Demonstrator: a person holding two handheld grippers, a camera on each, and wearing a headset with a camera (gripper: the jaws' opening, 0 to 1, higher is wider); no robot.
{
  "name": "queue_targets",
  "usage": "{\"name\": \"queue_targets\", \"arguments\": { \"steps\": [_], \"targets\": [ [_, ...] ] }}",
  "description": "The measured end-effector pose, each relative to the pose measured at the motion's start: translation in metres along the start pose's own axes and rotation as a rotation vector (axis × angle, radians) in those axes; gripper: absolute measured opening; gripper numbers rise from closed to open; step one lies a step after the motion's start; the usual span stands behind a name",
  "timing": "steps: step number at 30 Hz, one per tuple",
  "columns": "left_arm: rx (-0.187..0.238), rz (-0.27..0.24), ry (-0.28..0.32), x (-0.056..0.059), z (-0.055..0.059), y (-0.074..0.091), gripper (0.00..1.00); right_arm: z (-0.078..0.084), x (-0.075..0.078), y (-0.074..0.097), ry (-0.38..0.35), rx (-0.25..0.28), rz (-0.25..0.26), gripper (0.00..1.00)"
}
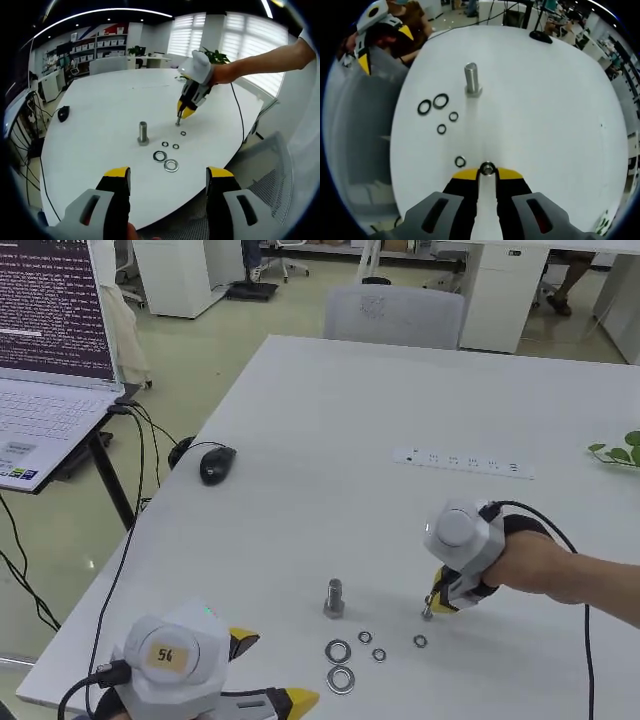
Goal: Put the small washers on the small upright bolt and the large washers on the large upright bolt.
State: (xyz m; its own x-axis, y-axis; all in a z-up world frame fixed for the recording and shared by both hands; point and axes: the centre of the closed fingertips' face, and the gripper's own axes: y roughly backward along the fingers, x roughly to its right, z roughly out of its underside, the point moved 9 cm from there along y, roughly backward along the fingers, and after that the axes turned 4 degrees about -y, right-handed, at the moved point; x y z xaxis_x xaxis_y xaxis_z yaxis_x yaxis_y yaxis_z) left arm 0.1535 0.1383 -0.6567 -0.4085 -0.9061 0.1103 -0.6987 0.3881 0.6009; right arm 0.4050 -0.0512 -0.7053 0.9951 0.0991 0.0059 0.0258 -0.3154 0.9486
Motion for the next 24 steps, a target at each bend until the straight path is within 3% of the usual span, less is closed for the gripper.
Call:
{"name": "queue_targets", "arguments": {
  "steps": [13,24],
  "targets": [
    [-0.008,0.003,-0.006,-0.002,-0.001,-0.003,0.60,0.007,0.002,-0.019,-0.026,-0.016,0.002,0.13],
    [-0.008,0.006,-0.008,-0.001,-0.002,-0.003,0.60,0.009,0.002,-0.016,-0.061,0.008,0.005,0.17]
  ]
}}
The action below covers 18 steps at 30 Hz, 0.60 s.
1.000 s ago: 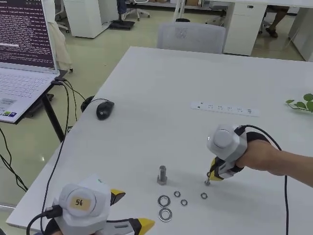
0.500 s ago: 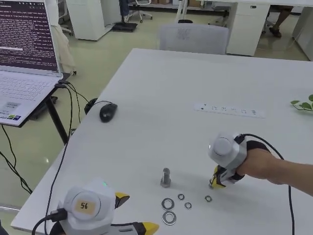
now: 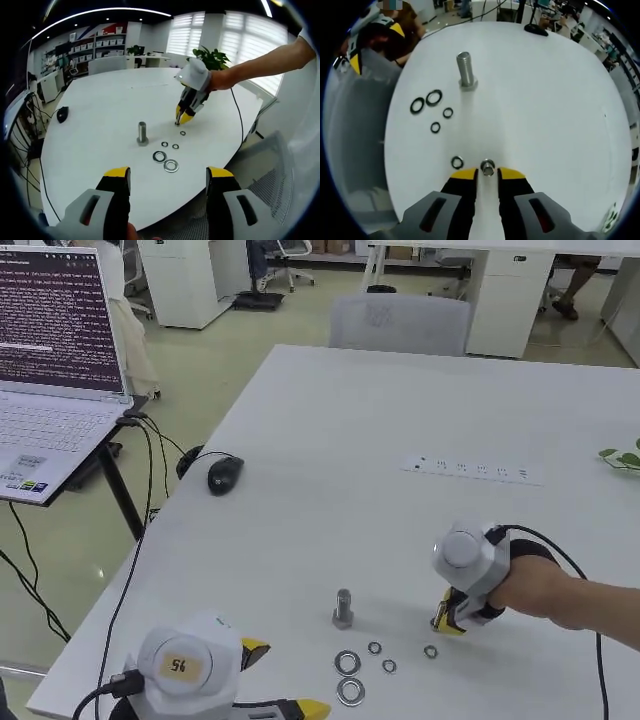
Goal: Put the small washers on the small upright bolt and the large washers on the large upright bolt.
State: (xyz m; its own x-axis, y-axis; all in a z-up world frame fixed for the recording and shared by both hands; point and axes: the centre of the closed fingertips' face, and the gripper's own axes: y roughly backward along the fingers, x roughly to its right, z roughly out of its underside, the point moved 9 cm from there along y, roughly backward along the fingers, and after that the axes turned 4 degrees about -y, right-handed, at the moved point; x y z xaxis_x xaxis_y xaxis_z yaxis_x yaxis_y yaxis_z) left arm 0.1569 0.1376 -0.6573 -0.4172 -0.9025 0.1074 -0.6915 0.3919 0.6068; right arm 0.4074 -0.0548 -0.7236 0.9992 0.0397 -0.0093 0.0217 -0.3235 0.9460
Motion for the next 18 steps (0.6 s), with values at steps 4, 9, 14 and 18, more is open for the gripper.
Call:
{"name": "queue_targets", "arguments": {
  "steps": [4,9,14,18],
  "targets": [
    [0.000,0.001,-0.003,0.000,0.001,0.001,0.60,0.000,0.000,0.007,-0.022,0.024,0.012,0.21],
    [0.001,0.003,-0.006,0.000,0.001,0.001,0.60,0.005,-0.001,0.018,-0.049,0.056,0.048,0.25],
    [0.003,0.007,-0.009,0.000,0.001,0.001,0.60,0.018,-0.007,0.029,-0.111,0.098,0.074,0.28],
    [0.003,0.013,-0.015,0.000,0.000,0.001,0.60,0.028,-0.014,0.034,-0.147,0.122,0.084,0.27]
  ]
}}
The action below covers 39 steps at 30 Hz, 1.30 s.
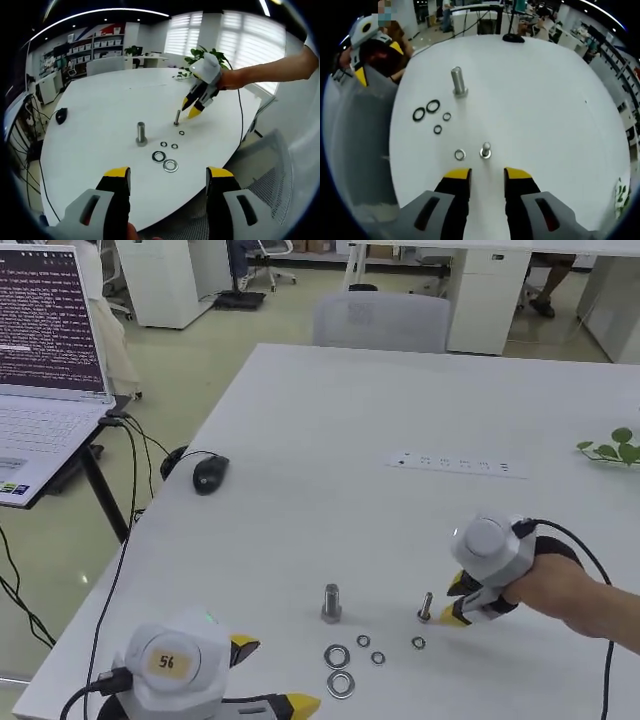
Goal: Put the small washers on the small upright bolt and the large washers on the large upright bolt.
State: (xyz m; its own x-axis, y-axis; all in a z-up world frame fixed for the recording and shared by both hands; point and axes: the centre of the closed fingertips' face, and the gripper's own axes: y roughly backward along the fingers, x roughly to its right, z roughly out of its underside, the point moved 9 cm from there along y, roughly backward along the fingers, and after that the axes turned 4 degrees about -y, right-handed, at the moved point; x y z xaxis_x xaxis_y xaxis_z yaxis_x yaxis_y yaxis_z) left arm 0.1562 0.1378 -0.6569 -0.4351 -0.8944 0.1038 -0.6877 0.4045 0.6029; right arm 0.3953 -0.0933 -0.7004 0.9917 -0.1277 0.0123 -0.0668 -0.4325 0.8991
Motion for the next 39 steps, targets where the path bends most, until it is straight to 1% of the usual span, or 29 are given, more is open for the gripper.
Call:
{"name": "queue_targets", "arguments": {
  "steps": [2,7,11,16,22,26,30,34,39],
  "targets": [
    [-0.001,0.003,-0.003,0.000,0.000,0.000,0.60,0.007,-0.004,0.000,-0.024,0.004,-0.007,0.27],
    [0.003,0.007,-0.007,0.001,-0.002,0.000,0.60,0.023,-0.016,-0.005,-0.065,-0.012,-0.022,0.26],
    [0.003,0.009,-0.007,0.000,-0.001,0.000,0.60,0.026,-0.023,-0.011,-0.089,-0.010,-0.036,0.25],
    [0.001,0.007,-0.005,-0.001,0.001,0.001,0.60,0.020,-0.034,-0.019,-0.098,0.009,-0.051,0.24],
    [0.004,0.002,0.004,-0.002,0.002,0.004,0.60,0.009,-0.039,-0.030,-0.103,0.023,-0.061,0.22],
    [0.006,-0.002,0.004,-0.004,0.002,0.004,0.60,0.003,-0.041,-0.037,-0.116,0.031,-0.061,0.21],
    [0.004,-0.004,0.006,-0.004,0.003,0.005,0.60,-0.001,-0.041,-0.039,-0.098,0.024,-0.049,0.21],
    [0.002,0.000,0.005,-0.002,0.004,0.004,0.60,-0.004,-0.036,-0.043,-0.101,0.026,-0.046,0.20],
    [0.002,0.001,0.002,-0.002,0.003,0.004,0.60,-0.007,-0.037,-0.045,-0.088,0.017,-0.048,0.19]
  ]
}}
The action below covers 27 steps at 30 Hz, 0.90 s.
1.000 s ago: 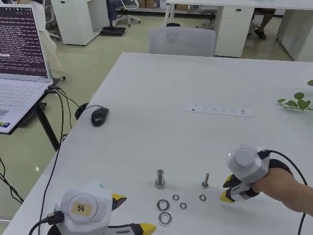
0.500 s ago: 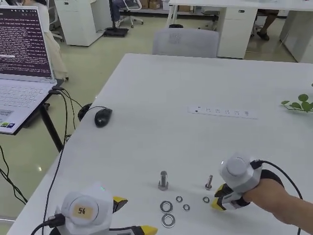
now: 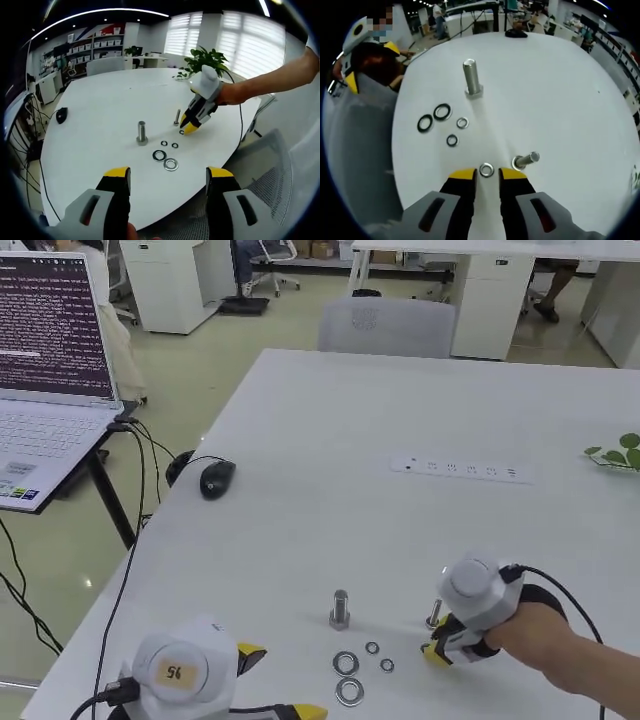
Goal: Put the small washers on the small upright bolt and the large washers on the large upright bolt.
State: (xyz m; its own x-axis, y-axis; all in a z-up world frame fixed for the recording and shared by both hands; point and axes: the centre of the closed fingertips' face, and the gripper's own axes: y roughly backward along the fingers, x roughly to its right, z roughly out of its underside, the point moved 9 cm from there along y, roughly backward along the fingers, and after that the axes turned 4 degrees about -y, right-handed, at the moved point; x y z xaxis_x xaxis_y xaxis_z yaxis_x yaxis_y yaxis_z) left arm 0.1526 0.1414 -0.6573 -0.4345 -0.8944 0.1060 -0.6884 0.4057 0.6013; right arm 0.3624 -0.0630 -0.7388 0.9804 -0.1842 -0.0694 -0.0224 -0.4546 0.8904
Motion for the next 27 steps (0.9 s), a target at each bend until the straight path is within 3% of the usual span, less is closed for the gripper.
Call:
{"name": "queue_targets", "arguments": {
  "steps": [4,5,11,16,27],
  "targets": [
    [0.002,-0.004,0.000,-0.001,-0.001,0.001,0.60,0.002,-0.005,-0.005,0.012,-0.016,-0.009,0.19],
    [0.002,-0.005,0.000,-0.001,-0.001,0.001,0.60,0.002,-0.004,-0.004,0.018,0.006,0.002,0.17],
    [0.001,-0.007,0.000,0.000,0.000,0.001,0.60,0.005,-0.005,-0.003,0.018,0.017,0.006,0.16],
    [0.000,-0.006,0.002,0.001,0.001,0.000,0.60,0.009,-0.011,-0.001,0.075,-0.005,-0.006,0.15],
    [-0.007,0.004,-0.012,0.005,-0.001,-0.003,0.59,0.002,-0.010,-0.002,0.202,-0.081,-0.038,0.17]
  ]
}}
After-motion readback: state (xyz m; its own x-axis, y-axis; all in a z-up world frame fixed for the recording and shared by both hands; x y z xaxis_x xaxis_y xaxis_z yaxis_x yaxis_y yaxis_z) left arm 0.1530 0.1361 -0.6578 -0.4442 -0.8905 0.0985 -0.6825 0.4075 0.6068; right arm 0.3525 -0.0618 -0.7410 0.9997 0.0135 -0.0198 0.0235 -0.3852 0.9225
